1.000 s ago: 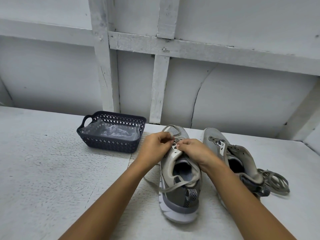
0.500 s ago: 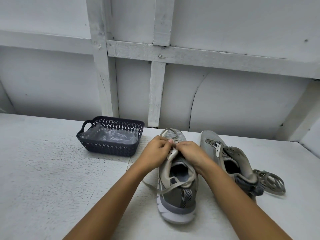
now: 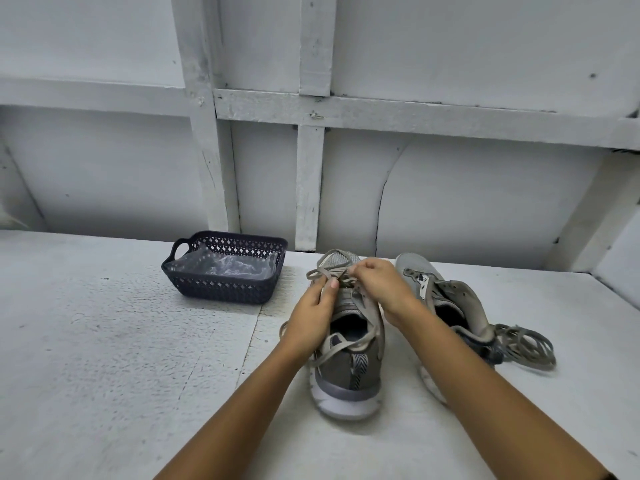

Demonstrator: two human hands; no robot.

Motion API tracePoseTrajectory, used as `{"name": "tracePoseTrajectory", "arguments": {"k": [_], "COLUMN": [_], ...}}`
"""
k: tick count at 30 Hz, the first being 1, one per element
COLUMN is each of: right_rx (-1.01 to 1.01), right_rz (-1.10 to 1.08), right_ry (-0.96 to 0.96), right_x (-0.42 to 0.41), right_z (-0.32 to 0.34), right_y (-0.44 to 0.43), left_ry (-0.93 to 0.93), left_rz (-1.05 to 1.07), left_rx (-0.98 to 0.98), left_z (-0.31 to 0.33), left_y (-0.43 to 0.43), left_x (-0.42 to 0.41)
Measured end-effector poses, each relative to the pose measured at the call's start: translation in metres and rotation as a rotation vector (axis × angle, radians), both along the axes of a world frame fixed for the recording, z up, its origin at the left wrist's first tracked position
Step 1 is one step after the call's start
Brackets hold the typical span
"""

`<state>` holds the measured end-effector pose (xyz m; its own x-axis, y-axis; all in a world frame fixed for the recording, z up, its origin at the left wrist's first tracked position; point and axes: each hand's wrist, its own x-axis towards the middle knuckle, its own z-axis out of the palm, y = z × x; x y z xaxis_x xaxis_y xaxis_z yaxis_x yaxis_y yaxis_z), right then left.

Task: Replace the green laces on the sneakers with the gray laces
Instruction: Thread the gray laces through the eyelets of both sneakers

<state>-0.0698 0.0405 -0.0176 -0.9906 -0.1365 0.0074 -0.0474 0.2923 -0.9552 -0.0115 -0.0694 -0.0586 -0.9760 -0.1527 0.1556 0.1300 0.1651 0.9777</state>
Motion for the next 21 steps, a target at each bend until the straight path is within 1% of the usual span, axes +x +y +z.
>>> {"name": "tracePoseTrajectory", "arguments": {"k": [2, 4, 5, 6, 7, 8, 10, 11, 13, 15, 16, 18, 21], "right_rx": [-0.166, -0.454, -0.566, -0.591, -0.523, -0.387, -0.022, 0.162, 0.501, 0.792, 0.896, 1.000, 0.972], "right_rz": [-0.002, 0.080, 0.124, 0.159, 0.193, 0.240, 0.338, 0.362, 0.348, 0.360, 0.367, 0.326, 0.214], "right_ry": [-0.003, -0.089, -0.146, -0.188, -0.215, -0.232, -0.211, -0.166, 0.003, 0.226, 0.296, 0.367, 0.398], "right_x": [0.003, 0.007, 0.010, 0.012, 0.014, 0.015, 0.016, 0.016, 0.013, 0.005, 0.002, -0.002, -0.004], "right_z": [0.020, 0.041, 0.051, 0.061, 0.070, 0.077, 0.084, 0.083, 0.073, 0.054, 0.043, 0.024, 0.011], "right_y": [0.006, 0.014, 0.018, 0.024, 0.030, 0.035, 0.039, 0.037, 0.027, 0.014, 0.008, -0.002, -0.004], "left_ry": [0.006, 0.004, -0.004, -0.006, -0.006, -0.003, -0.003, -0.002, 0.003, 0.016, 0.025, 0.032, 0.046], "left_rz": [0.022, 0.058, 0.073, 0.082, 0.086, 0.084, 0.079, 0.078, 0.071, 0.058, 0.052, 0.038, 0.038], "left_rx": [0.035, 0.041, 0.045, 0.056, 0.066, 0.077, 0.089, 0.087, 0.090, 0.108, 0.120, 0.133, 0.136], "left_z": [0.001, 0.002, 0.002, 0.002, 0.001, 0.001, -0.001, -0.003, -0.003, -0.004, -0.004, -0.004, -0.006], "left_y": [0.000, 0.002, 0.002, 0.002, 0.002, 0.002, 0.001, 0.001, 0.001, 0.003, 0.003, 0.002, 0.002], "left_x": [0.002, 0.003, 0.004, 0.004, 0.004, 0.004, 0.003, 0.002, 0.003, 0.003, 0.003, 0.003, 0.001]}}
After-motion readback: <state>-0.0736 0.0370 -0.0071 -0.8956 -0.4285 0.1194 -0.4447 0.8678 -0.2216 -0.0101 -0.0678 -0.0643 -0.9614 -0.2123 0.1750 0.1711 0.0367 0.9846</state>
